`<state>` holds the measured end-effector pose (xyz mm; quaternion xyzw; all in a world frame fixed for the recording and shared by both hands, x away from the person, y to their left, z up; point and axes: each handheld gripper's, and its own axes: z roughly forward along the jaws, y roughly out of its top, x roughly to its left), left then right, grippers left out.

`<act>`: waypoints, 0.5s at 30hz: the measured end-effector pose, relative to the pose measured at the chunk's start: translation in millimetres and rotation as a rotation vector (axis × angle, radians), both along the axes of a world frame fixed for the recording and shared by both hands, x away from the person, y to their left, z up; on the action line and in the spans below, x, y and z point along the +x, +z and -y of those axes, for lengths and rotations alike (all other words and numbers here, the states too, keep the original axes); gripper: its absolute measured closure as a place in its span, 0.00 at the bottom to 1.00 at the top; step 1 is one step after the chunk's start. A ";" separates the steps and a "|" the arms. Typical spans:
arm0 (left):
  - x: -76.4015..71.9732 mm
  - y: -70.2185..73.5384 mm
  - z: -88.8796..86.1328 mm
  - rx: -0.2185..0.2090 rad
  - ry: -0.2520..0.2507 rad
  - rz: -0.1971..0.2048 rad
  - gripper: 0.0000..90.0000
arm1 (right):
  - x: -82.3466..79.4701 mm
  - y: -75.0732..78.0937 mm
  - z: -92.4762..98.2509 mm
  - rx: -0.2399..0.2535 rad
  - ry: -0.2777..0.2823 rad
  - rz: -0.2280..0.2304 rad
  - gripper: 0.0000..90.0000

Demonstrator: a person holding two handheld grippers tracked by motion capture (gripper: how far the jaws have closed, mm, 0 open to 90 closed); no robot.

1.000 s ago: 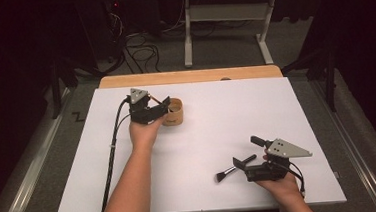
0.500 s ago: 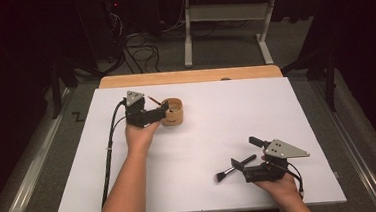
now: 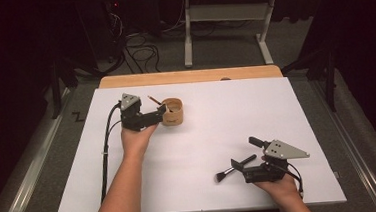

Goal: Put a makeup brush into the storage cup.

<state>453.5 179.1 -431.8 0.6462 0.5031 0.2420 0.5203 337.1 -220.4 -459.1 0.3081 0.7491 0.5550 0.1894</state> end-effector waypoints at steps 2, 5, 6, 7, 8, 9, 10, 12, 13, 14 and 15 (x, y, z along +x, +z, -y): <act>-4.2 -0.2 -1.1 -0.004 0.004 0.001 0.04 | 0.1 0.2 0.2 -0.001 0.001 0.004 0.02; -10.6 -1.0 -2.7 0.002 0.004 0.002 0.04 | -0.1 0.4 0.5 0.000 -0.003 0.002 0.02; -12.9 -1.6 -3.4 0.003 0.005 0.000 0.04 | 0.0 0.4 0.7 -0.002 -0.004 0.000 0.02; -15.3 -2.2 -4.0 -0.005 0.009 0.001 0.04 | 0.1 0.2 0.8 -0.004 -0.006 0.001 0.02; -18.2 -3.0 -4.9 -0.009 0.011 0.005 0.04 | 0.3 0.2 1.1 -0.006 -0.006 0.001 0.02; -20.8 -3.8 -5.1 -0.008 0.013 0.006 0.04 | 0.3 0.2 1.1 -0.007 -0.007 0.001 0.02; -23.3 -4.3 -5.3 0.001 0.011 0.007 0.04 | 0.2 0.2 1.2 -0.007 -0.007 0.002 0.02; -28.9 -5.3 -5.9 0.005 0.002 0.014 0.04 | 0.1 0.3 1.2 -0.007 -0.008 0.003 0.02; -31.7 -5.8 -6.1 0.006 -0.001 0.018 0.04 | 0.1 0.3 1.4 -0.010 -0.008 0.004 0.02; -34.7 -6.2 -6.2 0.011 -0.004 0.020 0.04 | 0.1 0.3 1.5 -0.009 -0.006 0.004 0.02; -37.6 -6.7 -6.5 0.013 -0.007 0.022 0.04 | 0.0 0.3 1.6 -0.010 -0.007 0.004 0.02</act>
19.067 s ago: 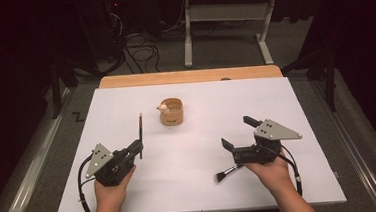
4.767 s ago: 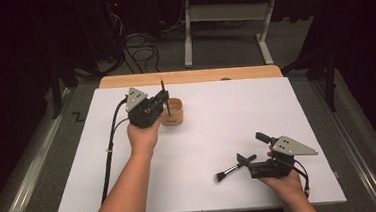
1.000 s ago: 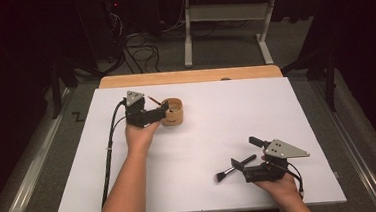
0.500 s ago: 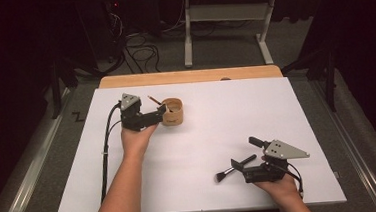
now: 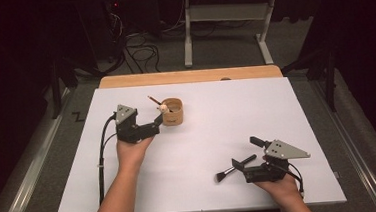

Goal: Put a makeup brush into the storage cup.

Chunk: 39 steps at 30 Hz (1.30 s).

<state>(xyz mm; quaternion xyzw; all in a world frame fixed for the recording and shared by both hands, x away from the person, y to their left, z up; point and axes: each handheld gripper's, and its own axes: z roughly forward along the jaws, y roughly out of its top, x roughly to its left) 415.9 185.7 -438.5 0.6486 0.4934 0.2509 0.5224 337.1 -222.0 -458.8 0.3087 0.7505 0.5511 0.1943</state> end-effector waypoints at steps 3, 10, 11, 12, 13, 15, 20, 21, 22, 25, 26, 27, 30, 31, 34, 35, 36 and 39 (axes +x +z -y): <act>-8.4 -2.0 -1.5 -0.009 -0.009 -0.002 0.04 | 0.0 -0.2 0.3 -0.003 -0.005 -0.001 0.02; -29.5 -7.2 -5.8 -0.003 -0.018 -0.002 0.03 | 0.2 -0.3 1.1 -0.008 -0.009 0.000 0.02; -32.6 -8.2 -6.3 -0.002 -0.023 -0.002 0.03 | 0.1 -0.4 1.4 -0.007 -0.011 0.000 0.02; -35.7 -9.1 -6.9 0.001 -0.026 -0.005 0.03 | 0.3 -0.4 1.7 -0.009 -0.011 0.004 0.02; -39.0 -10.2 -7.7 0.000 -0.024 -0.005 0.02 | 0.5 -0.5 2.1 -0.009 -0.012 0.004 0.02; -45.3 -12.5 -9.1 0.000 -0.029 -0.004 0.02 | 0.4 -0.6 2.6 -0.007 -0.017 -0.003 0.02; -60.8 -16.0 -12.2 0.007 -0.039 0.000 0.01 | 0.5 -0.7 2.6 -0.008 -0.017 -0.001 0.02; -63.7 -15.8 -12.7 0.012 -0.045 -0.003 0.01 | 0.8 -0.9 2.7 -0.009 -0.015 0.003 0.02; -66.9 -15.4 -12.9 0.016 -0.050 -0.002 0.01 | 0.8 -1.0 2.9 -0.009 -0.016 0.001 0.02; -77.0 -14.3 -12.8 0.036 -0.054 0.006 0.00 | 1.5 -1.8 3.4 -0.011 -0.018 -0.005 0.02; -80.2 -14.5 -13.0 0.032 -0.056 0.008 0.00 | 1.8 -2.1 3.5 -0.013 -0.020 -0.005 0.02; -83.2 -14.7 -13.4 0.030 -0.060 0.012 0.00 | 2.0 -2.3 3.4 -0.015 -0.018 -0.004 0.02; -91.4 -15.7 -14.2 0.026 -0.060 0.018 0.00 | 1.8 -2.6 3.4 -0.015 -0.022 -0.006 0.02; -94.0 -15.9 -14.7 0.029 -0.060 0.020 0.00 | 1.7 -2.6 3.5 -0.017 -0.022 -0.004 0.02; -101.2 -17.6 -16.9 0.024 -0.061 0.031 0.01 | 1.3 -2.7 3.6 -0.020 -0.021 -0.003 0.02; -102.9 -18.8 -18.0 0.017 -0.062 0.031 0.01 | 1.1 -2.8 3.6 -0.020 -0.023 -0.004 0.02; -104.2 -20.3 -19.1 0.006 -0.065 0.029 0.01 | 1.2 -2.9 3.8 -0.022 -0.024 -0.003 0.02; -107.9 -26.6 -21.2 0.021 -0.059 0.035 0.01 | 1.3 -3.4 4.5 -0.026 -0.031 -0.005 0.02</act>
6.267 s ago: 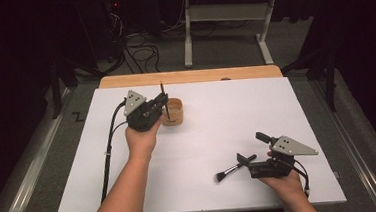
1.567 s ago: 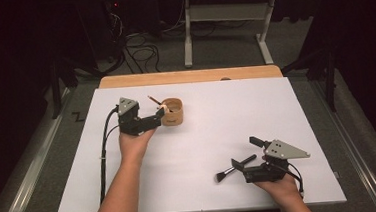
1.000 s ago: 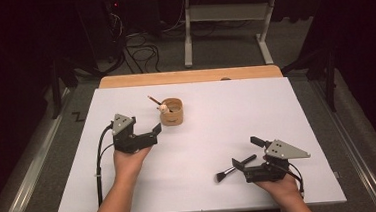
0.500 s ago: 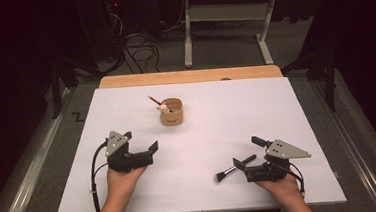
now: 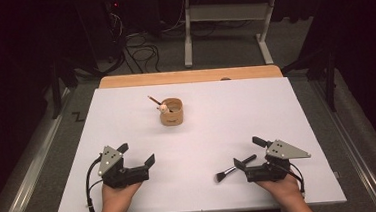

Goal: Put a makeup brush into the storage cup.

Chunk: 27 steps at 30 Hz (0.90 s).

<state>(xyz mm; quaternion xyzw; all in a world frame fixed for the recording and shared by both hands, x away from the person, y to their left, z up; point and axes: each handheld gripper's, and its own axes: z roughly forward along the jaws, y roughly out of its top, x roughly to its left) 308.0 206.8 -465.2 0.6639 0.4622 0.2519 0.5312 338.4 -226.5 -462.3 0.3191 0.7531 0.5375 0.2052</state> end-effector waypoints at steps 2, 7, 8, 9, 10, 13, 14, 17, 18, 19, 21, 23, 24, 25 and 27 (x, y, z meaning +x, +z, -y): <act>-1.1 -3.9 -1.1 0.008 -0.004 0.000 0.01 | 0.4 -0.3 0.8 -0.002 -0.002 0.002 0.02; -3.5 -7.3 -4.6 0.018 -0.011 0.009 0.02 | 0.8 0.1 2.7 -0.006 -0.016 0.000 0.02; -3.8 -8.4 -4.6 0.022 -0.015 0.009 0.02 | 1.4 0.0 3.2 -0.006 -0.018 0.003 0.02; -3.9 -9.4 -4.8 0.024 -0.023 0.003 0.02 | 1.5 0.0 3.6 -0.005 -0.023 0.003 0.02; -4.0 -10.0 -5.0 0.022 -0.029 -0.001 0.02 | 2.1 0.0 4.6 -0.007 -0.028 0.008 0.02; -3.7 -9.7 -5.6 0.025 -0.043 0.000 0.02 | 3.3 0.9 9.0 -0.009 -0.045 0.002 0.01; -3.6 -9.8 -5.6 0.027 -0.045 0.002 0.02 | 3.2 1.2 10.2 -0.007 -0.058 0.001 0.01; -3.1 -10.2 -6.1 0.020 -0.054 -0.006 0.02 | 4.1 2.9 16.1 -0.002 -0.078 0.001 0.01; -3.1 -10.0 -6.3 0.021 -0.056 -0.004 0.02 | 4.5 3.5 17.8 0.001 -0.087 0.006 0.01; -3.3 -9.6 -6.5 0.021 -0.058 -0.002 0.02 | 4.5 4.2 19.4 0.002 -0.098 0.005 0.01; -3.6 -8.4 -6.4 0.027 -0.057 0.007 0.02 | 4.8 5.5 22.7 -0.004 -0.111 0.012 0.01; -3.6 -7.6 -6.8 0.027 -0.058 0.012 0.02 | 5.2 6.8 26.1 -0.010 -0.124 0.020 0.01; -3.5 -7.4 -7.0 0.026 -0.059 0.015 0.02 | 4.9 7.5 27.9 -0.008 -0.132 0.020 0.01; -3.1 -7.3 -7.1 0.028 -0.061 0.016 0.02 | 4.8 8.0 29.7 -0.008 -0.140 0.023 0.01; -2.1 -7.4 -7.4 0.028 -0.062 0.017 0.02 | 4.3 8.7 33.2 -0.008 -0.155 0.024 0.00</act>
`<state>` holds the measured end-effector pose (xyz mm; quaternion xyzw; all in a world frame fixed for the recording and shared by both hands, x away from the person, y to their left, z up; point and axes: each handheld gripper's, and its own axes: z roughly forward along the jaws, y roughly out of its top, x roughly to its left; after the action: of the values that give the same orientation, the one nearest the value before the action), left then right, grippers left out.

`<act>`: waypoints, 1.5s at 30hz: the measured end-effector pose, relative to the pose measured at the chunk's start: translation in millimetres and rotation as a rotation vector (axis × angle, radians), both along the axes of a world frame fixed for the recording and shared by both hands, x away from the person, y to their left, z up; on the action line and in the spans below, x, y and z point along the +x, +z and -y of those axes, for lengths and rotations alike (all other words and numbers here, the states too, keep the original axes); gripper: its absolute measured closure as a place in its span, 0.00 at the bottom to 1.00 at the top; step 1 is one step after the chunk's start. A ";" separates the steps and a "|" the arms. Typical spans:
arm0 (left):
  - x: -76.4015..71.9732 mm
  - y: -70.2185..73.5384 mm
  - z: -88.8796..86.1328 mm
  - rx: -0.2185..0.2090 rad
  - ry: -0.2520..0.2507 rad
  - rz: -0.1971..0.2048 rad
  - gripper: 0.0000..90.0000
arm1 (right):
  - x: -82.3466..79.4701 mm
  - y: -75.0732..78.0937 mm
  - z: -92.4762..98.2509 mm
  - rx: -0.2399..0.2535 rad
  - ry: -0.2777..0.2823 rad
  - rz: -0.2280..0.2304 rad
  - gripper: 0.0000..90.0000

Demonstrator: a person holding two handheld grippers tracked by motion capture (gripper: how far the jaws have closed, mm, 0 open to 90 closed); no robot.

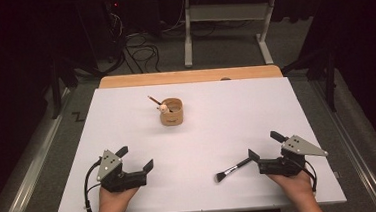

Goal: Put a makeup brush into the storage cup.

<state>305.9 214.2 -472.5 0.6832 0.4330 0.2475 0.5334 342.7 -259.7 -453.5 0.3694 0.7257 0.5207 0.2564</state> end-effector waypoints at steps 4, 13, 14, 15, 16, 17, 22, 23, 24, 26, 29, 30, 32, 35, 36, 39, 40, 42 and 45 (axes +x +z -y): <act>3.3 0.3 -2.0 -0.009 -0.009 0.001 0.02 | -0.7 1.8 4.9 0.005 -0.024 0.000 0.00; 8.9 2.9 -6.5 -0.028 -0.012 0.003 0.02 | -3.4 2.2 8.0 -0.028 -0.045 -0.003 0.00; 9.1 3.2 -6.4 -0.034 -0.010 0.005 0.02 | -2.9 1.2 8.5 -0.030 -0.045 -0.006 0.00; 9.4 3.4 -6.6 -0.038 -0.009 0.006 0.02 | -2.4 -0.3 8.6 -0.037 -0.049 -0.016 0.00; 9.6 3.3 -6.6 -0.039 -0.009 0.006 0.02 | -1.9 -1.5 8.6 -0.039 -0.055 -0.034 0.00; 10.0 3.1 -6.7 -0.039 -0.011 0.006 0.02 | -0.8 -2.6 8.9 -0.044 -0.053 -0.039 0.00; 13.6 0.8 -8.3 -0.041 -0.019 -0.006 0.02 | 3.7 -3.8 5.5 -0.068 -0.061 -0.059 0.00; 13.8 0.4 -8.4 -0.041 -0.021 -0.008 0.02 | 4.7 -4.2 5.0 -0.078 -0.060 -0.063 0.00; 13.7 0.1 -8.2 -0.043 -0.023 -0.007 0.02 | 5.6 -4.7 4.2 -0.086 -0.060 -0.071 0.00; 12.8 0.7 -8.1 -0.045 -0.027 -0.007 0.02 | 7.9 -6.6 2.9 -0.100 -0.058 -0.084 0.00; 10.5 2.3 -7.6 -0.045 -0.027 0.001 0.02 | 10.4 -9.4 -0.2 -0.128 -0.056 -0.110 0.00; 9.5 2.4 -7.5 -0.051 -0.026 0.000 0.02 | 11.0 -10.3 -1.1 -0.139 -0.052 -0.121 0.00; 8.3 1.8 -7.2 -0.054 -0.028 -0.005 0.02 | 10.7 -12.2 -3.1 -0.173 -0.049 -0.134 0.00; 7.4 2.2 -7.2 -0.047 -0.029 -0.005 0.02 | 9.4 -13.8 -4.7 -0.204 -0.044 -0.170 0.00; 6.8 2.5 -7.6 -0.050 -0.029 -0.004 0.02 | 9.5 -14.2 -4.6 -0.218 -0.040 -0.174 0.00; 4.4 3.6 -8.4 -0.051 -0.027 0.000 0.02 | 8.6 -14.9 -4.9 -0.233 -0.032 -0.209 0.00; 3.6 3.9 -8.4 -0.054 -0.026 0.002 0.02 | 8.5 -14.8 -5.0 -0.238 -0.028 -0.222 0.00; 2.4 4.2 -8.6 -0.054 -0.028 0.001 0.02 | 7.6 -14.5 -6.4 -0.251 -0.022 -0.244 0.00; 1.6 4.8 -8.2 -0.056 -0.030 0.005 0.02 | 6.3 -12.8 -8.3 -0.276 -0.014 -0.271 0.00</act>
<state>307.5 222.4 -467.7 0.6738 0.4283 0.2290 0.5569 349.0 -251.4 -466.4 0.4022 0.8156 0.3598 0.2084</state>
